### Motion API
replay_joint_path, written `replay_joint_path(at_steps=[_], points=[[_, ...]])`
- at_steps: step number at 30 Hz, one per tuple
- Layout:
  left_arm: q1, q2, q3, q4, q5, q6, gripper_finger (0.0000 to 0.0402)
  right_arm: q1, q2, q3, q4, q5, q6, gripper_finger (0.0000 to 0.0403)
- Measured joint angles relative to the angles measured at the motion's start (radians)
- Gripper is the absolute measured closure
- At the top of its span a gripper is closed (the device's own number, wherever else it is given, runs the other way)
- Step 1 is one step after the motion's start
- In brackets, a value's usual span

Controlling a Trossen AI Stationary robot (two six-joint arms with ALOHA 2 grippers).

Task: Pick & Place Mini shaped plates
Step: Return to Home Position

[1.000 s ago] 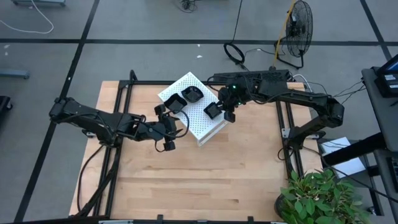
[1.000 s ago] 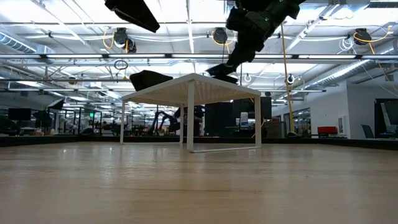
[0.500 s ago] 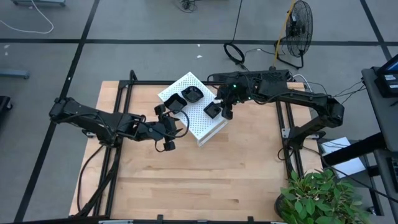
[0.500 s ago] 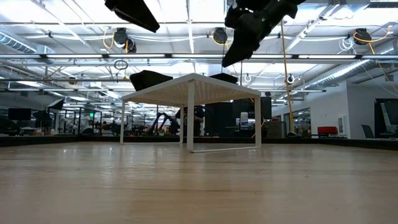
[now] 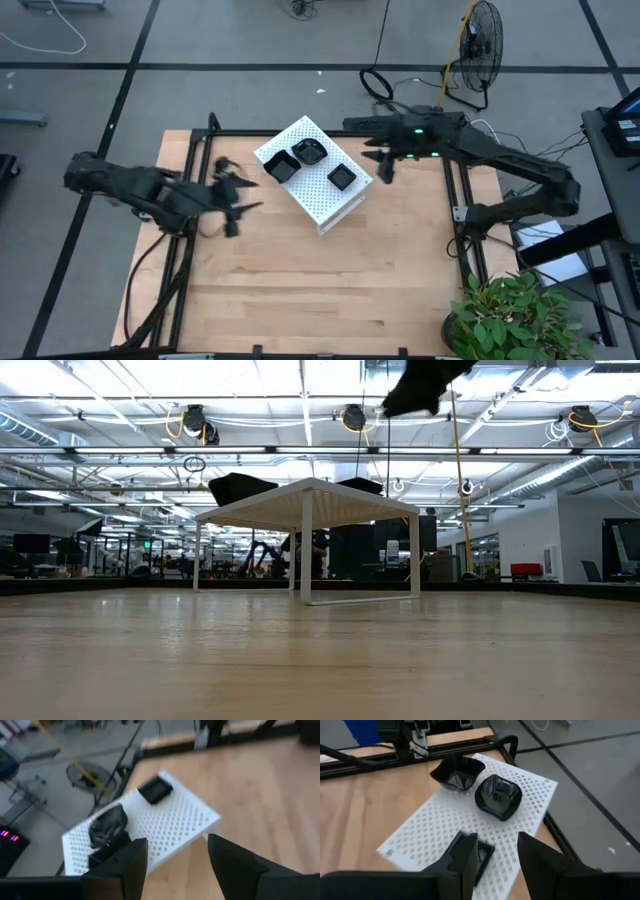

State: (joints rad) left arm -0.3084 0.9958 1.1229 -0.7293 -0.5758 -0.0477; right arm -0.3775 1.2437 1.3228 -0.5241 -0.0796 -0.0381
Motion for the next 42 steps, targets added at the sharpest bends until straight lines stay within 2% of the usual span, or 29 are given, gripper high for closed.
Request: replay_joint_path(at_steps=[5,10,16,20,23,29,31,37,42], points=[[-0.032,-0.194,0.001,-0.019,0.002,0.072,0.0189,0.0,-0.169,0.0,-0.132,0.0,-0.021,0.0273],[-0.036,-0.329,0.001,-0.076,0.001,0.07,0.02,0.0,-0.31,-0.005,-0.296,0.0,-0.028,0.0273],[-0.036,-0.421,0.001,-0.08,0.0,0.074,0.0214,0.0,-0.469,-0.15,-0.295,0.007,-0.006,0.0273],[-0.036,-0.446,0.001,-0.08,0.0,0.076,0.0221,0.0,-0.586,-0.339,-0.206,0.002,0.063,0.0273],[-0.036,-0.447,-0.009,-0.08,0.0,0.063,0.0226,0.0,-0.673,-0.519,-0.045,-0.004,0.147,0.0273],[-0.036,-0.448,-0.139,-0.032,0.0,0.06,0.0231,0.0,-0.8,-0.816,0.273,-0.105,0.19,0.0273],[-0.036,-0.455,-0.201,0.059,0.017,0.043,0.0229,0.0,-0.828,-0.868,0.338,-0.13,0.19,0.0273],[-0.036,-0.514,-0.363,0.338,0.25,0.11,0.0215,0.0,-0.886,-0.962,0.457,-0.133,0.17,0.0273],[-0.036,-0.574,-0.526,0.48,0.235,0.095,0.0202,0.0,-0.918,-0.998,0.502,-0.132,0.172,0.0273]])
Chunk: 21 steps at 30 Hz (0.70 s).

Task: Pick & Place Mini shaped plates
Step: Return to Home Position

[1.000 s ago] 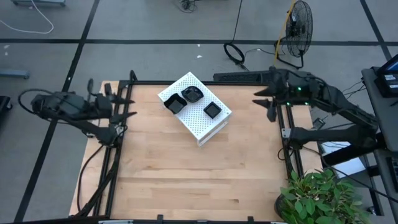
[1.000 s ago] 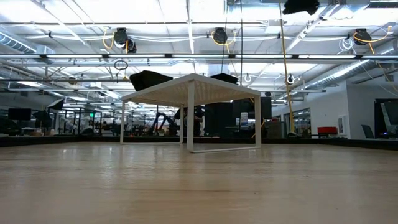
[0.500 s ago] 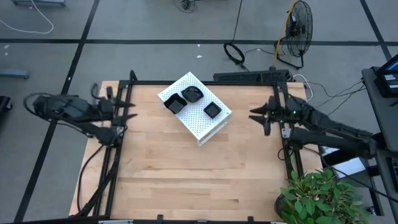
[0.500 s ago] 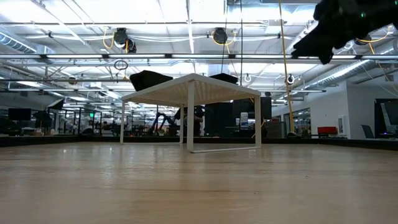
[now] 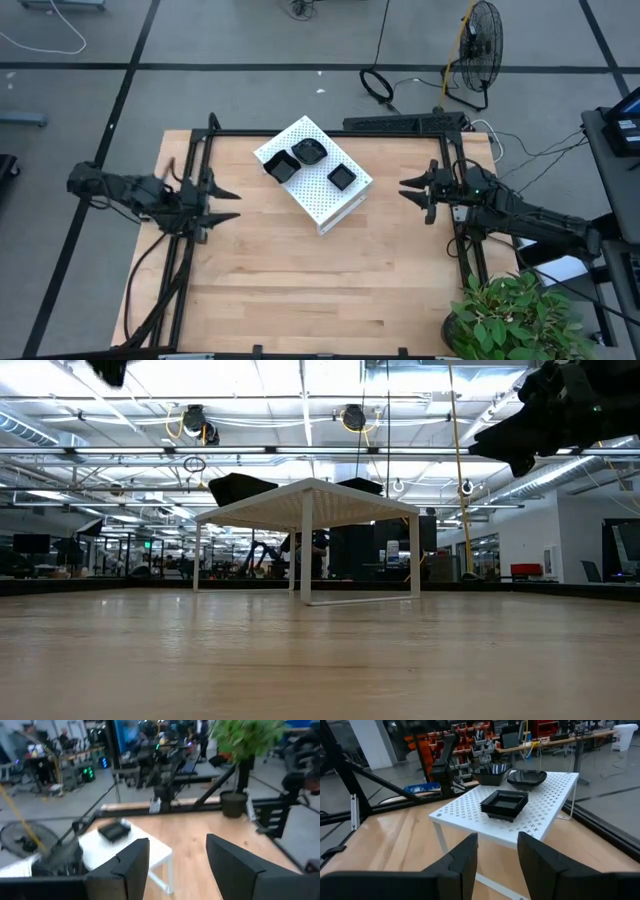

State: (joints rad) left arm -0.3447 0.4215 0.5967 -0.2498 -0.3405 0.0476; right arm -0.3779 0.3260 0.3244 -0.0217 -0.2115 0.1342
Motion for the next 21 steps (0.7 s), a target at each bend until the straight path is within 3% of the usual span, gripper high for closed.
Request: replay_joint_path(at_steps=[6,10,12,18,21], points=[[0.004,-0.063,-0.213,0.192,-0.026,-0.056,0.0191,0.0,-0.019,-0.056,0.06,0.001,0.004,0.0273],[0.005,-0.093,-0.327,0.287,-0.015,-0.122,0.019,0.0,-0.021,-0.138,0.248,0.001,0.038,0.0273],[0.005,-0.094,-0.372,0.306,0.039,-0.131,0.019,0.0,-0.02,-0.189,0.353,0.001,0.041,0.0273],[0.005,-0.094,-0.416,0.365,0.078,-0.131,0.019,0.0,-0.024,-0.303,0.66,-0.001,0.058,0.0273],[0.005,-0.094,-0.416,0.383,0.071,-0.11,0.019,0.0,-0.019,-0.305,0.65,0.0,0.062,0.0273]])
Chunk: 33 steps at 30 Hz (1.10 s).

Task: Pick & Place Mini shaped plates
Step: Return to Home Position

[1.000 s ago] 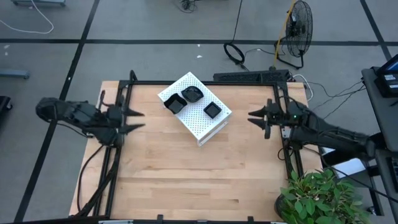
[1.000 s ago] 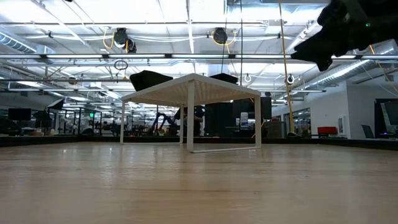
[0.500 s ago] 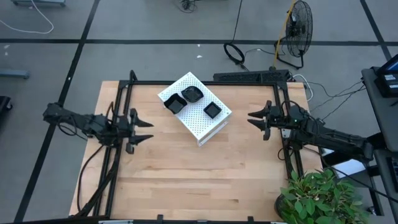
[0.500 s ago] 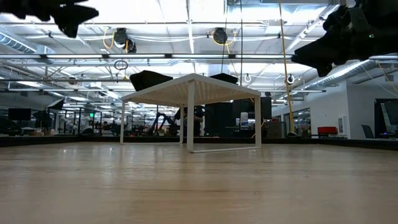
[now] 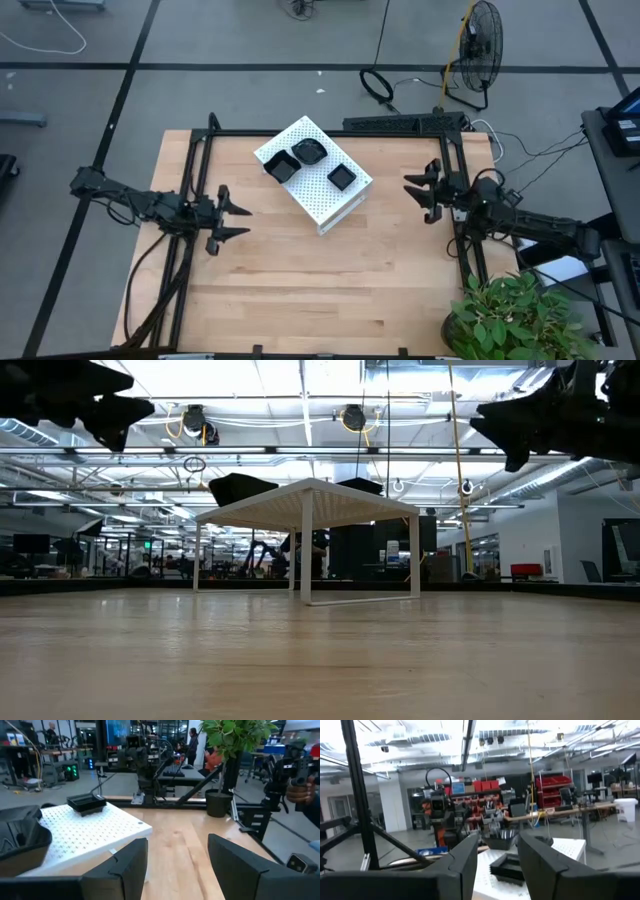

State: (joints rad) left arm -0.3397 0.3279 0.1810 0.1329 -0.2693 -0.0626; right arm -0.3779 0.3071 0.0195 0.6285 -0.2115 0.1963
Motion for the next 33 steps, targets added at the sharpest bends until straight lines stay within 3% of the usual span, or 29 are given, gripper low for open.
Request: replay_joint_path(at_steps=[11,17,24,33], points=[[0.0,-0.023,-0.011,0.005,-0.012,0.007,0.019,0.0,-0.001,-0.003,0.002,0.001,0.011,0.0273],[0.01,-0.171,-0.171,0.115,-0.026,-0.002,0.019,0.0,-0.001,-0.004,-0.012,0.0,0.002,0.0273],[0.015,-0.302,-0.167,-0.004,0.007,0.038,0.019,0.0,-0.002,-0.004,-0.05,0.013,0.008,0.0273],[0.016,-0.323,-0.166,-0.05,0.006,0.041,0.019,0.039,-0.003,-0.004,-0.165,0.422,-0.102,0.0273]])
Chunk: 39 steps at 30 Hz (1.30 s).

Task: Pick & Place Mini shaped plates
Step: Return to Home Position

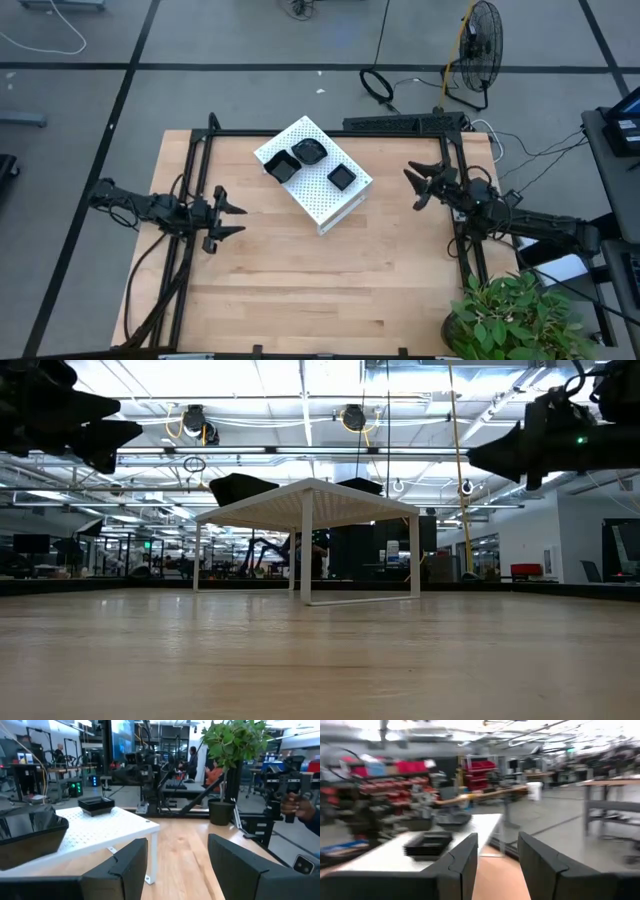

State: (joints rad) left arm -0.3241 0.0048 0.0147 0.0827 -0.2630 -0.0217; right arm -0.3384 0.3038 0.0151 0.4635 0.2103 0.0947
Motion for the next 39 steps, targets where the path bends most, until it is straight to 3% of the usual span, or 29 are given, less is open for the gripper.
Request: replay_joint_path(at_steps=[8,14,19,24,26,32,39], points=[[0.0,0.0,0.0,0.002,-0.049,0.008,0.019,0.156,-0.01,0.0,0.002,0.08,-0.134,0.0273],[0.0,0.0,0.0,-0.004,-0.053,-0.007,0.019,0.348,-0.096,0.0,0.014,0.298,-0.255,0.0273],[0.0,0.0,0.001,-0.018,-0.053,-0.014,0.019,0.474,-0.185,0.0,-0.074,0.332,-0.349,0.0273],[0.0,0.0,0.002,-0.026,-0.052,-0.039,0.019,0.539,-0.273,0.023,-0.223,0.547,-0.348,0.0273],[0.0,0.0,0.002,-0.026,-0.052,-0.038,0.019,0.555,-0.302,0.036,-0.279,0.535,-0.35,0.0273],[0.0,0.0,0.002,-0.026,-0.057,-0.02,0.019,0.566,-0.299,0.07,-0.444,0.337,-0.217,0.0273],[0.0,0.001,0.002,-0.029,-0.08,-0.009,0.019,0.567,-0.3,0.071,-0.485,0.19,-0.182,0.0273]])
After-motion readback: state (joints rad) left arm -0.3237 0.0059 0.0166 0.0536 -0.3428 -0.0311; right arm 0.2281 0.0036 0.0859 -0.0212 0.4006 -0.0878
